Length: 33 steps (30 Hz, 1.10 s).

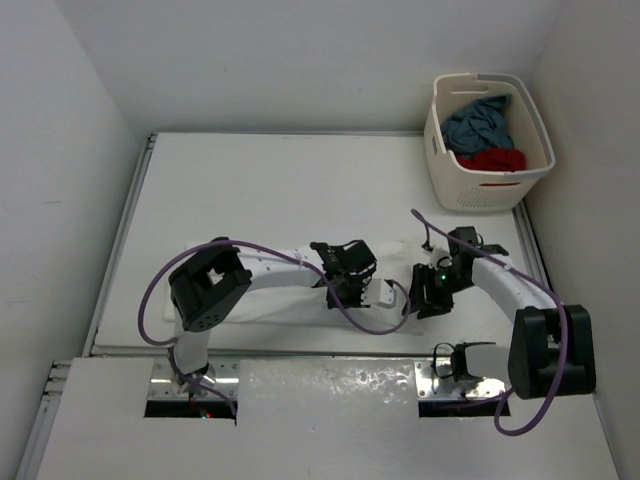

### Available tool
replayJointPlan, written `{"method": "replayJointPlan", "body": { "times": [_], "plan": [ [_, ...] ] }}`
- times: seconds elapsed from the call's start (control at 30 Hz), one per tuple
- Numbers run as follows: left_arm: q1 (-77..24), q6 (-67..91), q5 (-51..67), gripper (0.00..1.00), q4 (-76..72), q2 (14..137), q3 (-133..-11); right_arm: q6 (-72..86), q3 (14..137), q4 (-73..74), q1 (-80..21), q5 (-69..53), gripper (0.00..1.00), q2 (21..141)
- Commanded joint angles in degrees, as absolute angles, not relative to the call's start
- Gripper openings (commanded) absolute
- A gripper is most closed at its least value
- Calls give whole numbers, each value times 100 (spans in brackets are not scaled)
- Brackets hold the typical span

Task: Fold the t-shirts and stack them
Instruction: Rotate the tshirt 90 degrees

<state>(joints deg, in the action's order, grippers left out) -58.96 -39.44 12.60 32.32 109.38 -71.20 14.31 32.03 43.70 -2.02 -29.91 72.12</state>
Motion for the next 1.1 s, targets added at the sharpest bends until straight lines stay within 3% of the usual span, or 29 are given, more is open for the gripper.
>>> {"method": "replayJointPlan", "body": {
  "times": [0.0,0.13,0.17,0.2,0.27,0.43,0.57,0.6,0.67,0.73,0.87,1.0,1.07],
  "plan": [
    [-5950,-4359,1459,26,3489,10547,-7101,1309,4059,4746,-202,-2655,48,6865],
    [-5950,-4333,1573,46,3673,10231,-7224,1660,4447,4606,-202,-2400,47,6846],
    [-5950,-4255,1617,58,3735,10213,-7381,1800,4412,4371,-193,-2234,47,6881],
    [-5950,-4210,1652,87,3814,10222,-7461,1863,4386,4220,-202,-2154,49,6960],
    [-5950,-4114,1714,88,3981,10231,-7654,2029,4325,3747,-202,-2005,58,7241],
    [-5662,-3929,1967,83,4595,10038,-8147,2338,4421,2805,-202,-1257,60,7918],
    [-3716,-3209,2418,56,4632,9774,-8210,2496,4789,2172,-377,-1240,58,8647],
    [-3344,-3112,2286,55,4606,9756,-8148,2496,4860,2127,-404,-1187,58,8753],
    [-2275,-2927,1786,57,4483,9607,-7850,2566,5001,1952,-439,-1142,57,9068],
    [-1220,-2839,1418,68,4134,9318,-7369,2671,5071,1750,-448,-1082,55,9332],
    [22,-3023,555,77,3543,9062,-6628,2751,5238,1626,-597,-915,50,9693],
    [799,-3225,97,77,3155,9141,-5899,2760,5493,1626,-808,-853,43,10230],
    [1245,-3138,149,77,2936,9106,-5678,2812,5721,1722,-826,-809,24,10520]
  ]
}}
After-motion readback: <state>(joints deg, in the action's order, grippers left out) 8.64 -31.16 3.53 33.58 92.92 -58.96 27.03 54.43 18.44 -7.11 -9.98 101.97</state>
